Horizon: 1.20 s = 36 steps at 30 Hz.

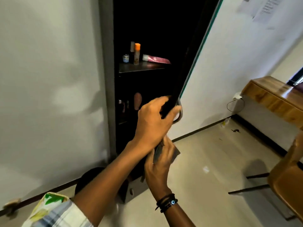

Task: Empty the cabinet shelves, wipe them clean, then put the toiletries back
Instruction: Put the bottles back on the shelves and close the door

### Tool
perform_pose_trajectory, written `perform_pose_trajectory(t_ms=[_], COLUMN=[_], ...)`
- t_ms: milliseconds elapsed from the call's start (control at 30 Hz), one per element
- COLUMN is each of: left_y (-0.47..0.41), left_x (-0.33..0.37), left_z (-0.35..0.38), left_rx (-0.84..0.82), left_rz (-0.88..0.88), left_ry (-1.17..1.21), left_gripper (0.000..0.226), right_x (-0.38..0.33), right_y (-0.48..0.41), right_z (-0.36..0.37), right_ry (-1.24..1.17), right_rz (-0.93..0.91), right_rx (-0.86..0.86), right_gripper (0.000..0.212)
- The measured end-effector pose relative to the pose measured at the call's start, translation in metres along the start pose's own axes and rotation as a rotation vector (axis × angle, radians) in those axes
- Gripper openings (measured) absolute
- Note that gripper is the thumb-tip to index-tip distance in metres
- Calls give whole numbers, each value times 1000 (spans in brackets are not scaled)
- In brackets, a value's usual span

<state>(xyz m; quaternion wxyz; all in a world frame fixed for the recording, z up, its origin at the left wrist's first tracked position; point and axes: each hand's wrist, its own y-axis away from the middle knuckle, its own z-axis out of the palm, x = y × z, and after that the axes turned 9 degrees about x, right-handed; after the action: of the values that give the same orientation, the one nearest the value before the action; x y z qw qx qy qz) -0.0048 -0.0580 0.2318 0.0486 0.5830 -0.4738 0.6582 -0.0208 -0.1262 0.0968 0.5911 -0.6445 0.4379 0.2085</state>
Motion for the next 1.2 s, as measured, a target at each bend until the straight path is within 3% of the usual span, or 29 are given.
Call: perform_pose_trajectory(t_ms=[100,200,333,433,533,733,1033,1200], left_y=[-27,-46,-63,-73,-81,-98,-112,-122], left_x=[-16,-26,-44,-57,-71,-91,-118,-129], left_z=[-35,-58,-75,-85,-94,-104,-102,-102], left_rx=[48,71,146,165,45,3,156,214], left_rz=[30,76,111,-45,-240,-250,-104,-38], left_ry=[-49,-129,-357,-354,-258,-255,-193,-208], left_gripper=[24,29,78,119,129,115,66,50], right_x=[-20,-31,-35,-37,-35,-31,-28,-28], right_y=[10,11,11,10,5,2,-12,-22], right_z=[42,72,92,103,116,149,178,191], right_ry=[10,23,40,47,44,49,62,80], right_rz=[-8,6,-6,-18,-41,-49,-126,-148], right_rx=[-40,-20,13,1,-20,-51,-117,-180], right_gripper=[58,56,53,54,55,60,67,74])
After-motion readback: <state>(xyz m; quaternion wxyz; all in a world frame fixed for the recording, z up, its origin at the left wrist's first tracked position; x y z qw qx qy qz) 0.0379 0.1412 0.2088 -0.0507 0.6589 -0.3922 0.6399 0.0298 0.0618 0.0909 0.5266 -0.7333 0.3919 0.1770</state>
